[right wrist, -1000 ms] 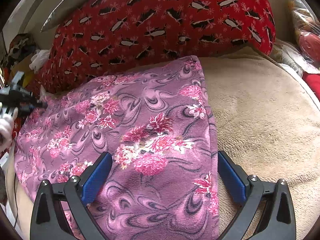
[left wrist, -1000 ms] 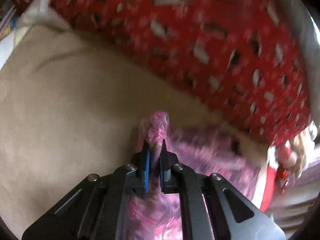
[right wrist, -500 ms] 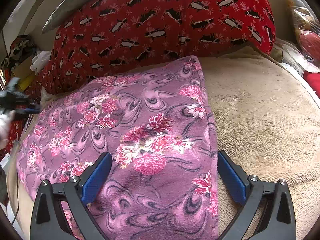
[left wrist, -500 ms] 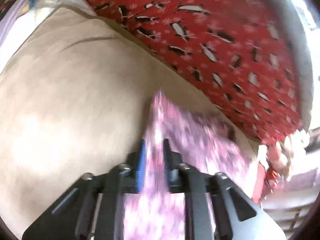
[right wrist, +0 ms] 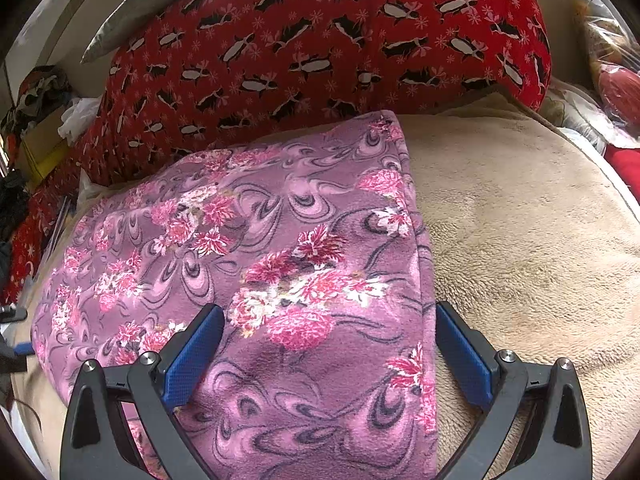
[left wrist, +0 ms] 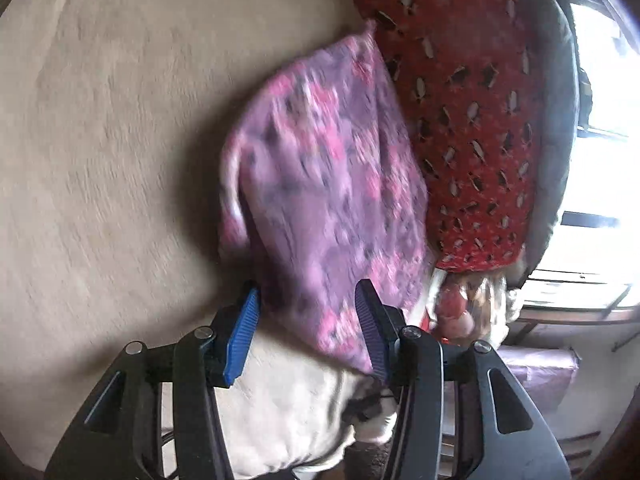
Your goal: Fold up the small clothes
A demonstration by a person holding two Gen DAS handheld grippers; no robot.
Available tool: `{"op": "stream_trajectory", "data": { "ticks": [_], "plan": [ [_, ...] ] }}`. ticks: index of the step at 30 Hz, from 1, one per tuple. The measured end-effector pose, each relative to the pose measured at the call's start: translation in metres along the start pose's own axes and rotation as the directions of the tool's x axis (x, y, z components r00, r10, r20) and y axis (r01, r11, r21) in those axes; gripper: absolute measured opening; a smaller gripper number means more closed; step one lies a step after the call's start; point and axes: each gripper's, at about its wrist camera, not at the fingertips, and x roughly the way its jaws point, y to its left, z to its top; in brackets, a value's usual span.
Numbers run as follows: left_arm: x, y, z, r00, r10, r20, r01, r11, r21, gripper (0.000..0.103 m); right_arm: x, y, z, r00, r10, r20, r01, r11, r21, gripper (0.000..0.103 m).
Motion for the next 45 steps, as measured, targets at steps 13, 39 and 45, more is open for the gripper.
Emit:
{"op": "stream_trajectory", "data": {
  "ticks": [13,39,45],
  "plan": [
    [-0.033,-0.035,0.014,0.937,0.202,0.286,-0.242,0.964,0.109,0.004,0.000,-0.001,0.000,1.000,0.010,0.003,-0.010,1.000,0.009,0.103],
    [0.011,-0.056,0.030,0.971,0.116,0.208,-0.132,0.989,0.066,0.022,-0.001,0.002,0.007,0.999,-0.011,-0.046,0.010,1.000,-0.005,0.102],
    [0.011,-0.098,0.010,0.966,0.122,0.226,-0.165,0.970,0.180,0.022,-0.015,-0.002,0.025,1.000,0.023,-0.020,-0.023,0.999,0.048,0.101]
  ]
}}
